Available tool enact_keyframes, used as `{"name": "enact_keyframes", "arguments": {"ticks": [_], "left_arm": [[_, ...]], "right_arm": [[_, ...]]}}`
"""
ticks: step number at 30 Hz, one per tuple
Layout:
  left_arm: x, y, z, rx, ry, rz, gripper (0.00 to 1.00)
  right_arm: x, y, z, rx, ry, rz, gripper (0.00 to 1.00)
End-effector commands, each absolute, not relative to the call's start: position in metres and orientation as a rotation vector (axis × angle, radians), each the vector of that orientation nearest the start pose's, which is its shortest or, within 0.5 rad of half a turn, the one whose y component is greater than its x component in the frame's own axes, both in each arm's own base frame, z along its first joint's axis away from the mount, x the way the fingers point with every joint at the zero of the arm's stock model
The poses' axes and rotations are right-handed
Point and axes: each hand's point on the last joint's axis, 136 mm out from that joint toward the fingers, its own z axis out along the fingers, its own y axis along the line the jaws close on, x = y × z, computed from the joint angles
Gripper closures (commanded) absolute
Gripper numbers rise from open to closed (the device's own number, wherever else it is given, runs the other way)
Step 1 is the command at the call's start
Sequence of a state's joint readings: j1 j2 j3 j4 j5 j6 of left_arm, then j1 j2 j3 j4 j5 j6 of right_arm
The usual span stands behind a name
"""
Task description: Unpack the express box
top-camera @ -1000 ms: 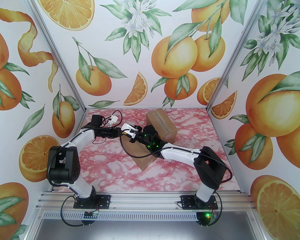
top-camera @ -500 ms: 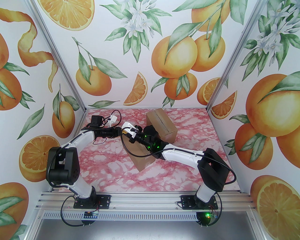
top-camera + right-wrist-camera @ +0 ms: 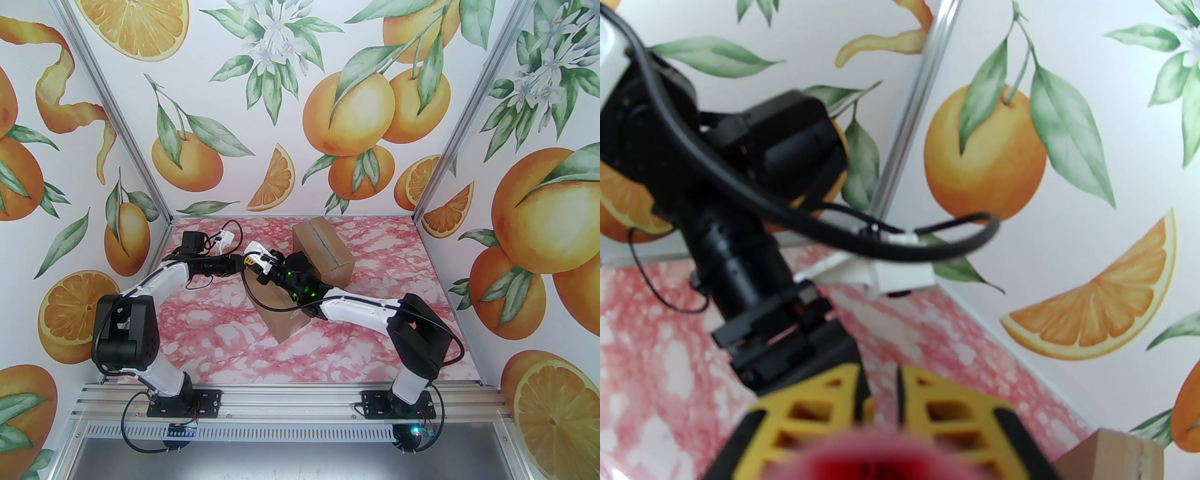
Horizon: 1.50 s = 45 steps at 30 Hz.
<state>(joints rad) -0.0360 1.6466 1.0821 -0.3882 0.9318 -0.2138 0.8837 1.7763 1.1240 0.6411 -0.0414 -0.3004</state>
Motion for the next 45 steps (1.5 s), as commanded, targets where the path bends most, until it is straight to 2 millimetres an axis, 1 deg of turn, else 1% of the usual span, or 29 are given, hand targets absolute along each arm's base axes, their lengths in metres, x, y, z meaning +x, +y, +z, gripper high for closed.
{"name": "enact_keyframes", "arguments": {"ticks": [1, 7, 15, 20, 28, 36, 45], "left_arm": [[0.366, -0.131, 0.099, 0.017, 2.581, -1.078, 0.53], [0.366, -0.13, 0.098, 0.013, 2.583, -1.075, 0.53], [0.367, -0.129, 0.097, 0.006, 2.587, -1.059, 0.55], [0.367, -0.128, 0.095, -0.007, 2.595, -1.05, 0.56], [0.369, -0.125, 0.092, -0.044, 2.604, -1.025, 0.57], [0.37, -0.123, 0.091, -0.066, 2.606, -1.007, 0.57], [0.371, -0.123, 0.089, -0.085, 2.617, -0.985, 0.58]], "right_arm": [[0.349, 0.432, 0.278, -0.842, 1.304, 0.482, 1.0], [0.347, 0.432, 0.275, -0.862, 1.284, 0.386, 1.0], [0.337, 0.429, 0.272, -0.923, 1.256, 0.286, 1.0], [0.332, 0.424, 0.27, -0.946, 1.263, 0.273, 1.0], [0.321, 0.421, 0.269, -0.981, 1.264, 0.254, 1.0], [0.315, 0.41, 0.268, -0.985, 1.279, 0.234, 1.0], [0.303, 0.403, 0.268, -1.01, 1.279, 0.259, 1.0]]}}
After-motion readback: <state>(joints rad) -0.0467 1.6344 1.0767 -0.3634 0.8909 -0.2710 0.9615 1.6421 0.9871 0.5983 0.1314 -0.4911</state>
